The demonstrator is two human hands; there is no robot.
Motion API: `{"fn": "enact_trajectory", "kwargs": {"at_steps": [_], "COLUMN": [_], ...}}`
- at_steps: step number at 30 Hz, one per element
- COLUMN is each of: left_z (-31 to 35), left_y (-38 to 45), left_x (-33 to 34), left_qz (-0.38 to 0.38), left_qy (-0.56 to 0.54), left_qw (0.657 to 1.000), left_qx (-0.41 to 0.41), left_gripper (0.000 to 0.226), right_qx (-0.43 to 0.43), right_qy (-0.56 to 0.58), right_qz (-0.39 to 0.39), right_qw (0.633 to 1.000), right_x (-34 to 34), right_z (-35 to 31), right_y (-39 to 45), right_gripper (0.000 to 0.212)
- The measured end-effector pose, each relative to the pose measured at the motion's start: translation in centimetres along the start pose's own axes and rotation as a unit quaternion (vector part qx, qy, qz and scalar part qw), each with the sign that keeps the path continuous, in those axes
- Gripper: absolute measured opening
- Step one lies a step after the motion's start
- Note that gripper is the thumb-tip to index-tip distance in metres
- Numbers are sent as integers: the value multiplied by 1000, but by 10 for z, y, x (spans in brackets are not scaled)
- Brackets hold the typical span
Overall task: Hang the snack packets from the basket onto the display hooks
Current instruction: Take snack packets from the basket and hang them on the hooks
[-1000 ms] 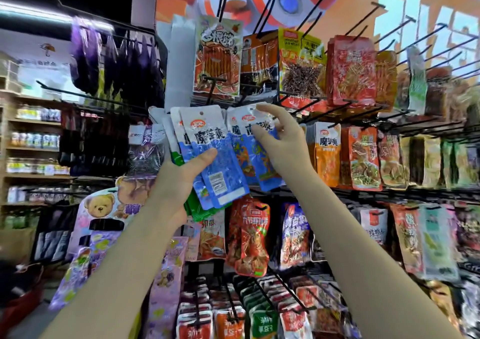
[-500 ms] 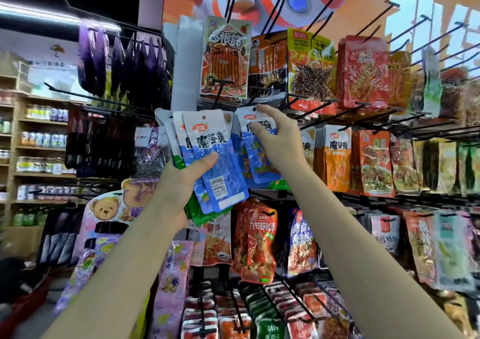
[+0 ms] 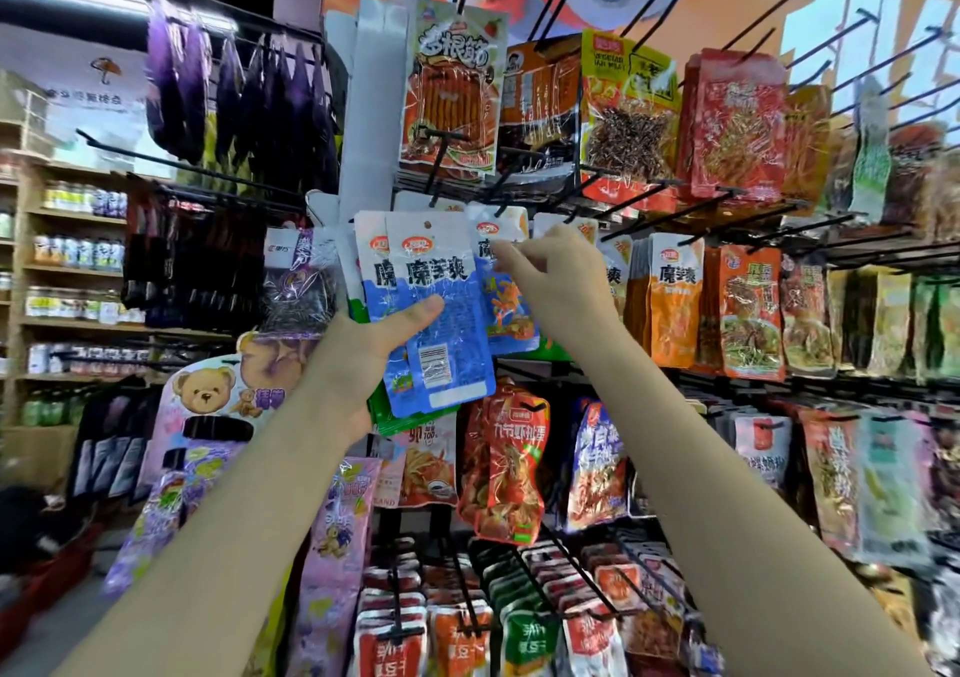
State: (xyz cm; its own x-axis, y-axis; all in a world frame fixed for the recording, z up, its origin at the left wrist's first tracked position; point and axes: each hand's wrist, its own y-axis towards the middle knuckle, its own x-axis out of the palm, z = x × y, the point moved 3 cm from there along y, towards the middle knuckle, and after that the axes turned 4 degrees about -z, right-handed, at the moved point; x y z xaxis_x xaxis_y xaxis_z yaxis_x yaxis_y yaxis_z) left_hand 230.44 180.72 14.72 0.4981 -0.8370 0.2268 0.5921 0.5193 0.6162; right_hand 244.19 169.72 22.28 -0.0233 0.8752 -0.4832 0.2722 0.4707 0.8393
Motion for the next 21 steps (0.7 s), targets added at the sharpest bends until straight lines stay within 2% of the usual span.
{"fn": "enact_trajectory", "kwargs": {"at_steps": [2,5,6,8,10,12,13,14,16,17,20,21], "left_z": [2,4,6,7,8,6,7,8,8,9,9,9], "left_y": [2,5,5,6,5,5,5,5,6,5,5,5], "left_x": [2,9,10,8,4,0,1,5,16,22,27,26], "left_qz": [-6,-26,-19,1,21,34,34,28,1,-6,-18,-20], "left_qy": [4,11,19,36,20,3,2,4,-2,-16,-46,-50], "left_qw": [1000,1000,1000,999,999,999,999,999,999,998,997,997], "left_qx": [7,5,12,27,33,33,37,43,50,53,51,50], "left_gripper": [27,42,46,46,23,8,11,24,60,63,41,36], "right_qx": [2,12,19,46,66,45,36,26,2,-5,8,14], "right_qy": [138,239,260,295,278,273,277,274,291,314,368,372], "right_qz": [-19,-92,-78,-16,61,117,128,131,97,71,4,-8], "right_qw": [990,967,962,954,956,954,952,952,952,947,930,928], "right_x": [-2,11,13,12,3,-6,-7,-8,1,8,19,21], "right_z": [-9,-18,-15,-3,8,15,14,7,-12,-20,-34,-32], "right_y": [-11,-24,-25,-22,-21,-21,-22,-25,-30,-32,-36,-35], "right_gripper": [54,24,18,25,45,45,38,33,28,27,43,42]}}
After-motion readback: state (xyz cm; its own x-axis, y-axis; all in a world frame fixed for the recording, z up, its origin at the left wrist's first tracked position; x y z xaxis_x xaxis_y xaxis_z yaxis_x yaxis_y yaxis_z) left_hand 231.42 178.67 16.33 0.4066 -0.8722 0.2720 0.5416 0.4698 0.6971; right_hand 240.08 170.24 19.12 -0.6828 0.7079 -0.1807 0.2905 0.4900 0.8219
